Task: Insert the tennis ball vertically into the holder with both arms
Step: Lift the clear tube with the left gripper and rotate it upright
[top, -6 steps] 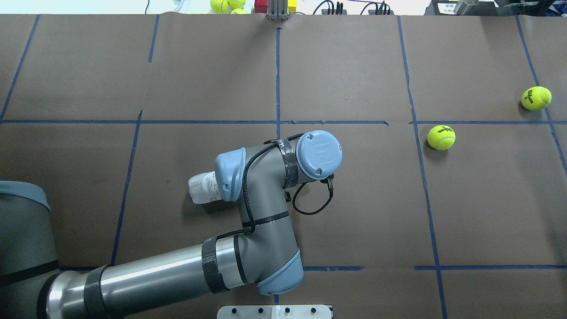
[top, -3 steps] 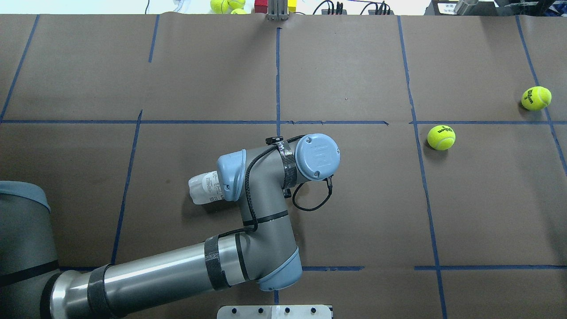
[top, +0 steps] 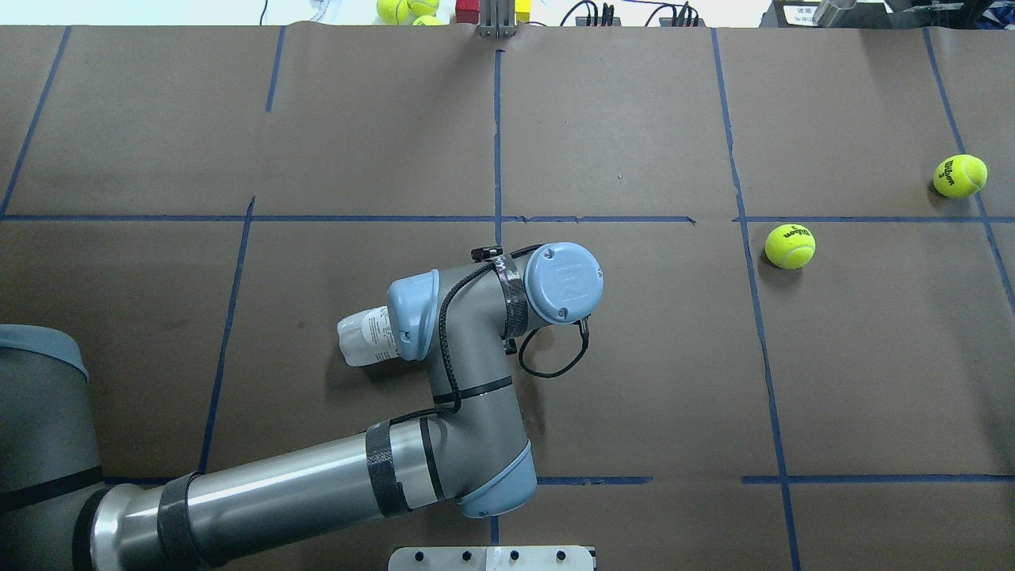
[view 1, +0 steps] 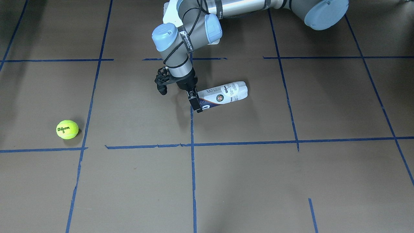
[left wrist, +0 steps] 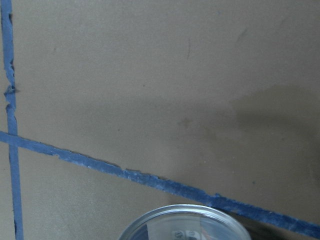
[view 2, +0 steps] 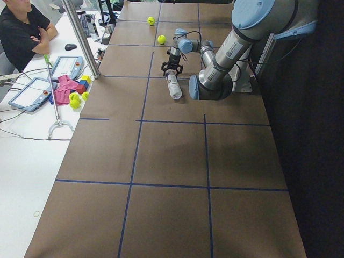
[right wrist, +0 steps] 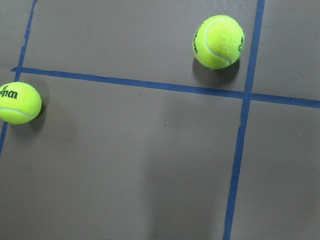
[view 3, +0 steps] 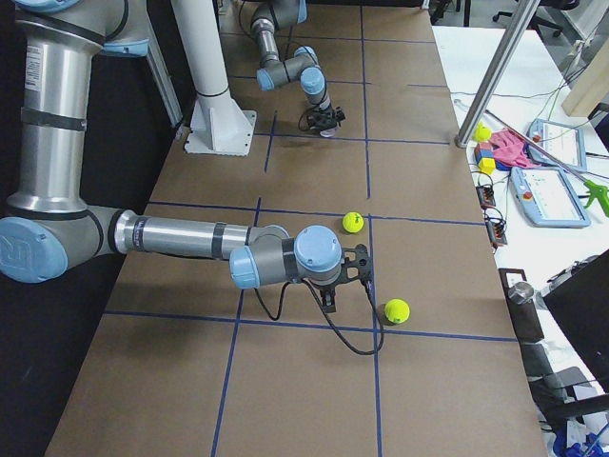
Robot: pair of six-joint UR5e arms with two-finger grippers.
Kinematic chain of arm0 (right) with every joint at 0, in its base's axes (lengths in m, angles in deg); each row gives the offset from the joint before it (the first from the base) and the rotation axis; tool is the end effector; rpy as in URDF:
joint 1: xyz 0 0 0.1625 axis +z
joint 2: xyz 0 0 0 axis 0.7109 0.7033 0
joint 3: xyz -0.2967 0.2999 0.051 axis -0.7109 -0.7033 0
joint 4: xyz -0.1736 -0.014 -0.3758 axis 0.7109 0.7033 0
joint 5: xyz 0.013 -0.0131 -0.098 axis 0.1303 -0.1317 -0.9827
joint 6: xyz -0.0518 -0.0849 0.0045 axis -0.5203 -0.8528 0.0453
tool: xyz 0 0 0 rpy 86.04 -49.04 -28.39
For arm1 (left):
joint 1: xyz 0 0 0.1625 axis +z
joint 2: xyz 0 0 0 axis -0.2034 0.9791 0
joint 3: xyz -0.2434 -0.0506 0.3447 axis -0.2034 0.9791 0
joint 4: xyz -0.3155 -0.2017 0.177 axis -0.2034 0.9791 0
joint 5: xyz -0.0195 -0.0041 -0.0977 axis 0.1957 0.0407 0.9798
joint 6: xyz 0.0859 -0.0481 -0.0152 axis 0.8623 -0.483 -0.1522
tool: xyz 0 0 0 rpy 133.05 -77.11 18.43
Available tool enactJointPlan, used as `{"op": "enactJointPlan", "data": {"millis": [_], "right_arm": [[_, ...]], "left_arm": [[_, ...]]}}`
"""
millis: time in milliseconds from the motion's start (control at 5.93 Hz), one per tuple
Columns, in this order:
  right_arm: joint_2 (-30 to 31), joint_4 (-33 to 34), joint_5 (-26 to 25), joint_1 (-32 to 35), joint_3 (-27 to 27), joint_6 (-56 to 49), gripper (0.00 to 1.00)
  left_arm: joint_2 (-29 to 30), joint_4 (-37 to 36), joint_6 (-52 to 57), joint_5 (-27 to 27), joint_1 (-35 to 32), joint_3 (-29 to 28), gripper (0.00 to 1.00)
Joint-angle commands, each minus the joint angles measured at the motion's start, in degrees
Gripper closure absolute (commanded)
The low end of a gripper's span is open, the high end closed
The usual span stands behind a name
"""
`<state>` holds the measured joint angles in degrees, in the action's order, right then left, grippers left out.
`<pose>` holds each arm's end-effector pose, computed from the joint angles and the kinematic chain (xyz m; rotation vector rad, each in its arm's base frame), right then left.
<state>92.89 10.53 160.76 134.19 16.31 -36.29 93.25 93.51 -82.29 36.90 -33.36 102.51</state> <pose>0.0417 -0.4301 0.6330 0.1864 -0.9892 -0.0955 0.6770 -0.4184 0.1601 0.5246 0.2441 1.2438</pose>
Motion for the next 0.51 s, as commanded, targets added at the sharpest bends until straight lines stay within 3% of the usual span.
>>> {"op": "enactJointPlan", "data": {"millis": [0,337], "right_arm": [[0.06,0.06,-0.01,-0.11,0.0,0.0,0.0],[0.14,0.06,0.17,-0.2,0.0,0.0,0.0]], "left_arm": [[-0.32,-0.08,-0.22,0.0,0.0,0.01,0.12],[-0.32,-0.6,-0.22,0.0,0.0,0.27,0.3]]}}
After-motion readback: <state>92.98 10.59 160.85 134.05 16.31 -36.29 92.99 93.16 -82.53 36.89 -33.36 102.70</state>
